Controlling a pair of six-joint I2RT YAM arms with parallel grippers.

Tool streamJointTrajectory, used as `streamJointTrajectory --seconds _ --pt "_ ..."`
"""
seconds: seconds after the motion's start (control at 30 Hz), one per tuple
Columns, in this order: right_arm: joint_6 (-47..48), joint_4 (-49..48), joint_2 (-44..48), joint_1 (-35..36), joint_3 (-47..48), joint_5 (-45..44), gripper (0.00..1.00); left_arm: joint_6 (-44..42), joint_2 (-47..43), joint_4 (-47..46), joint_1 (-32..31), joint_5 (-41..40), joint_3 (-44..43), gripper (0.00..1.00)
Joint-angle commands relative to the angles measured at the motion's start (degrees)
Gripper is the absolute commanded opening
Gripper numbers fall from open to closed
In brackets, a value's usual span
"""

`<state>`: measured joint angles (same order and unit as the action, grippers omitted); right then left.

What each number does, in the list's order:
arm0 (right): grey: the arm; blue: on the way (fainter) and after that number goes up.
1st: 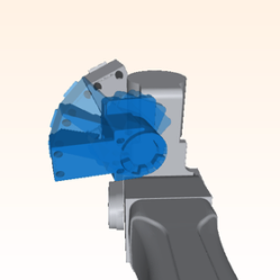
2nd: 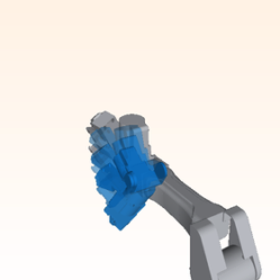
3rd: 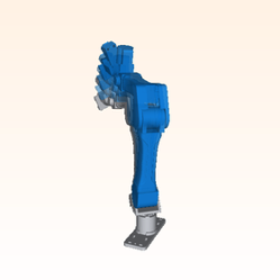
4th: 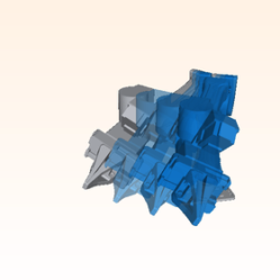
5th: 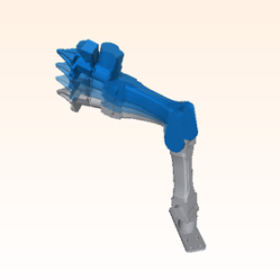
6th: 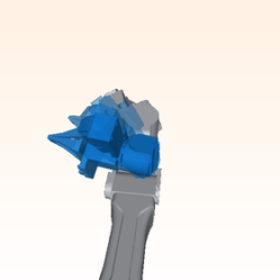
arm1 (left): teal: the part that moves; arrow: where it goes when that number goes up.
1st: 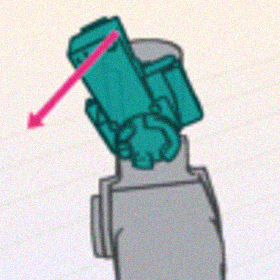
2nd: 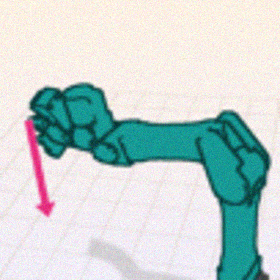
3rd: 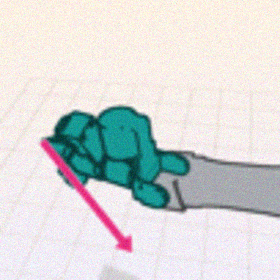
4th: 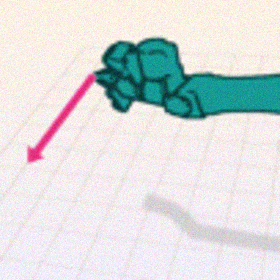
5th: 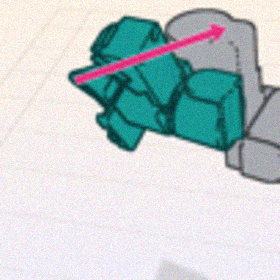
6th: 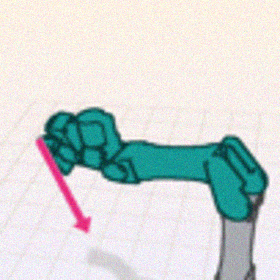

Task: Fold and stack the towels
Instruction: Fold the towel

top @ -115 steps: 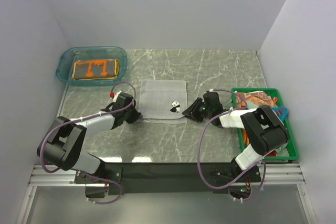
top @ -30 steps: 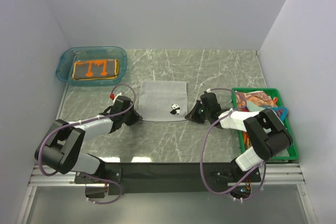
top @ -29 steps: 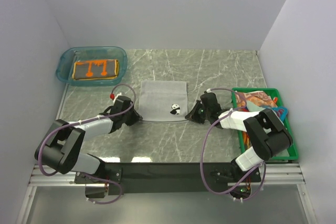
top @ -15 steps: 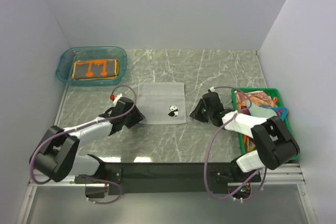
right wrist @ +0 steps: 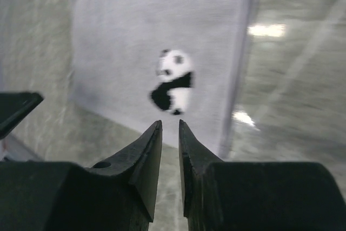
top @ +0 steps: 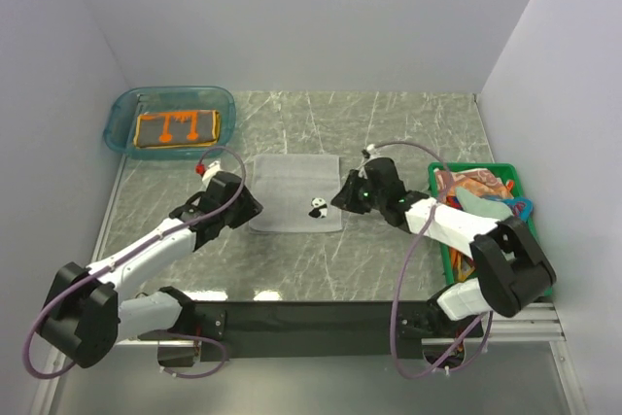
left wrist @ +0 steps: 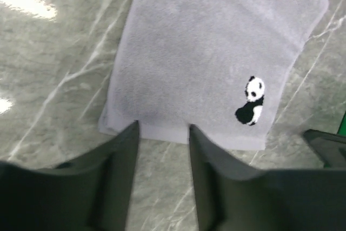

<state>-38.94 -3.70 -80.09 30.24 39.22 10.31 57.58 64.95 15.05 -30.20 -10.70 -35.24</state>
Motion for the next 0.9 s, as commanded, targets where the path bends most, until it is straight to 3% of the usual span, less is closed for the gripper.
streamJointTrajectory --seconds 0.0,0.03,0.27,0.5,0.7,0.77,0.8,0.87 --pt "-0.34 -6.21 -5.31 1.75 2.88 7.09 0.26 -2.82 2.45 -1.68 -0.48 0.94 -2.98 0.43" --pt "-2.0 -7.27 -6.55 1.84 2.88 8.05 0.26 -3.17 5.07 -2.47 -0.65 1.55 -3.51 0.36" --pt "-6.67 -9.39 -14.82 -0.87 0.86 7.8 0.26 -3.44 16.87 -6.61 -0.57 2.53 -3.87 0.2" --pt "-7.64 -7.29 -8.96 -5.1 -5.91 2.09 0.26 0.33 14.25 -6.96 -1.7 5.33 3.42 0.18" --pt "-6.24 -5.87 -2.27 -5.19 -5.91 0.68 0.26 3.24 8.01 -5.56 -7.77 5.26 4.93 0.25" --pt "-5.28 -8.06 0.27 -5.19 -4.86 1.9 0.27 3.41 5.9 -4.07 -7.95 4.02 4.05 0.36" --pt "-4.14 -9.03 0.64 -5.19 -4.16 3.91 0.37 2.98 3.98 -4.06 -8.04 2.02 2.65 0.42" --pt "-2.99 -11.66 -0.14 -5.19 -0.84 6.47 0.48 0.88 3.43 -3.54 -7.51 0.42 0.19 0.58"
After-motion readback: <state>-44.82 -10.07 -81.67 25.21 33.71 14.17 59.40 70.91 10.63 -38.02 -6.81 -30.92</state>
